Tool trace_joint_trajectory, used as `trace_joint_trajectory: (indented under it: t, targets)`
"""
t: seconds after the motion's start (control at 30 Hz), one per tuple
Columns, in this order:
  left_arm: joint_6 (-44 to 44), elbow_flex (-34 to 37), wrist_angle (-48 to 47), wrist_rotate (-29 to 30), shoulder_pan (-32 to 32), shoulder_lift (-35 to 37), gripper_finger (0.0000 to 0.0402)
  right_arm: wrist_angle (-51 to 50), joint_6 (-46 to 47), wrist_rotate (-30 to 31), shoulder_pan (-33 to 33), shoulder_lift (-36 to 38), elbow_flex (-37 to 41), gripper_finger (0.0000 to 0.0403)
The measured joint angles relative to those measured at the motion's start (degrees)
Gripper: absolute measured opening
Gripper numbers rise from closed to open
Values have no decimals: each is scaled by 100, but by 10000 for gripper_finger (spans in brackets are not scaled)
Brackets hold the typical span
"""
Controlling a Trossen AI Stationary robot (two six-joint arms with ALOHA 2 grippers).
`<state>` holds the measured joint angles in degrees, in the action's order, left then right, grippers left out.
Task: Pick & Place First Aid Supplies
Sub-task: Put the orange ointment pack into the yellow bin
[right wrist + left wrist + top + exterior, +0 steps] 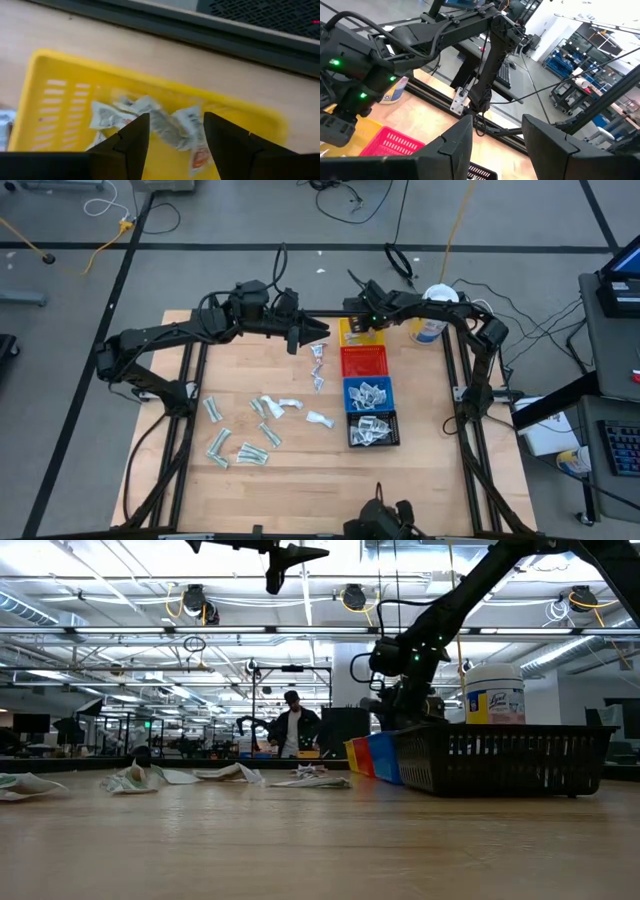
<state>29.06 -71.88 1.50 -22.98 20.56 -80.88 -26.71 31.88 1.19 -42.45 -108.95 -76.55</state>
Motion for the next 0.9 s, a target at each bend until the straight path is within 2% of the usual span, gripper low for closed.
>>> trace_joint_trajectory:
  t: [0.2, 0.37, 0.53, 0.67, 0.9]
  targets:
    - [-59, 0, 0, -2, 0, 0, 175, 143, -491, -709, 138, 163, 0, 181]
    - [-220, 0, -2, -4, -2, 0, 175, 15, -2063, -697, 379, 650, 0, 181]
    - [-132, 0, -127, -11, 61, 1, 175, -834, -3363, -720, 665, 1330, 0, 180]
    - [-119, 0, -1026, 78, 132, 4, 175, -1736, -3931, -710, 823, 1972, 0, 180]
    - [668, -65, -2637, 893, 263, -55, 175, -2337, -4009, -701, 989, 3007, -2, 180]
